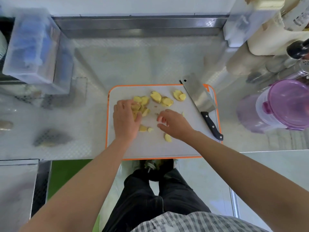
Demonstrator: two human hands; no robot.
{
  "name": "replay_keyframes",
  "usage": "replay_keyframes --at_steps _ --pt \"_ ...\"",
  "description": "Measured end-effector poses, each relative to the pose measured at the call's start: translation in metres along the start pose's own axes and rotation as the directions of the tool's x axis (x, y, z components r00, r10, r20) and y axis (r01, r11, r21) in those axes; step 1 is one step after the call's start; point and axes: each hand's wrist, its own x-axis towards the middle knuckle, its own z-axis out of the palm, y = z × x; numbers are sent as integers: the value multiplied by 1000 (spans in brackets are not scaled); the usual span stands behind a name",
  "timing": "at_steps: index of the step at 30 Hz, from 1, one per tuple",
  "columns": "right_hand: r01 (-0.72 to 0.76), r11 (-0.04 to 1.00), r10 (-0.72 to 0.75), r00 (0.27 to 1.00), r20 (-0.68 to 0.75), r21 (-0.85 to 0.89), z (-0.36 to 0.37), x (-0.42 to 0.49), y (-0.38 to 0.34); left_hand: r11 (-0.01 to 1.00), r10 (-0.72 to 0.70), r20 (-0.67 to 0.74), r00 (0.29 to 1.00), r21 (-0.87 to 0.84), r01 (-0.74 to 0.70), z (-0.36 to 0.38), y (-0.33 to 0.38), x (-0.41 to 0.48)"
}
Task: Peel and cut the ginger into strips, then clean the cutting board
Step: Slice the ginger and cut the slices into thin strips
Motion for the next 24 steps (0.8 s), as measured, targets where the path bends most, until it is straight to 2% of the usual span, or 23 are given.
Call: replay_keyframes --at_steps 5,8,10,12,15,19,24 --pt "-27 998 30 998 -57 55 -2 28 -20 998 -55 85 995 -12 56 0 -10 24" --pt "-34 999 36 989 -140 17 0 49 -33 1000 -11 160 987 -17 14 -2 -12 37" --pt "-64 997 53 978 -204 -48 1 64 -40 998 47 239 970 30 -56 -2 -13 42" --pt "-89 973 38 972 -234 -214 3 76 -43 989 80 300 950 96 -113 -2 -16 44" --pt "-119 902 8 965 -261 -414 6 83 -43 991 62 288 955 94 -93 -3 -17 45" --pt "-132 893 1 957 -291 -430 5 84 -45 995 88 247 965 25 -98 -5 -19 48" --pt "-29 931 -88 949 -303 -363 6 86 -47 995 100 179 979 -37 -95 -7 -22 48"
